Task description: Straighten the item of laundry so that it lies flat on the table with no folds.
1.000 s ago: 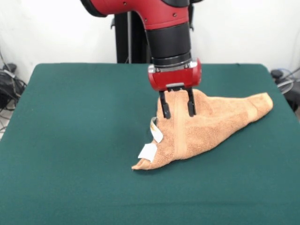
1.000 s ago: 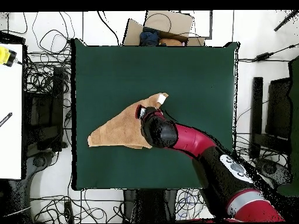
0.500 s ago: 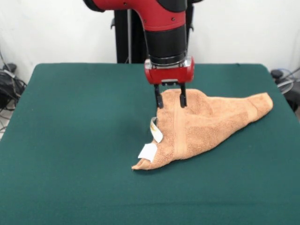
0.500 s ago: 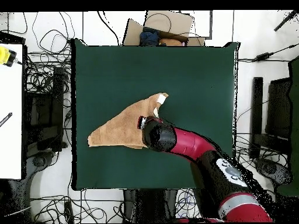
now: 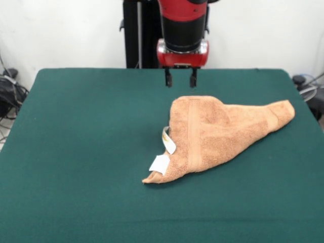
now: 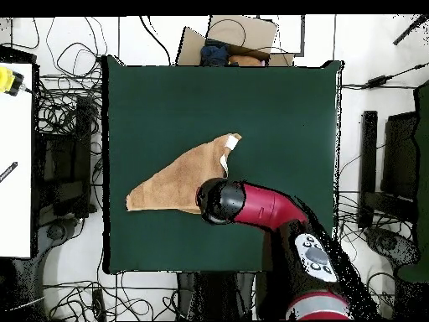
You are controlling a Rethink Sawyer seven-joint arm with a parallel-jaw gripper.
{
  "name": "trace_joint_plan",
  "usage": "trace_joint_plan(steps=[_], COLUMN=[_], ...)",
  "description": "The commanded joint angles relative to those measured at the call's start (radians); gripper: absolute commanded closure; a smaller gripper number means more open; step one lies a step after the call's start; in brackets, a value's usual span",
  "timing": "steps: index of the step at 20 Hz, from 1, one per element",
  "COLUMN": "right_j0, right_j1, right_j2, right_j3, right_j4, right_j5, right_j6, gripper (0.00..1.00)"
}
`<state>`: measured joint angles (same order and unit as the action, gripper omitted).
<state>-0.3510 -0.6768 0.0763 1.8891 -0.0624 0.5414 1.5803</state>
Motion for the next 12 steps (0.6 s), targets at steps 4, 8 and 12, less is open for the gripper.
trace_joint_plan(steps=[4, 8, 12], right_j0=[0.031, 0.026, 0.013], right_j1=[-0.031, -0.032, -0.010], right_j2=[-0.098, -0.099, -0.084], right_j3=[-0.002, 0.055, 0.076], right_j4=[-0.012, -0.007, 0.007], right_j5=[-0.016, -0.079, -0.138], right_j6=[0.207, 0.215, 0.215], gripper=[0.00, 0.00, 0.00])
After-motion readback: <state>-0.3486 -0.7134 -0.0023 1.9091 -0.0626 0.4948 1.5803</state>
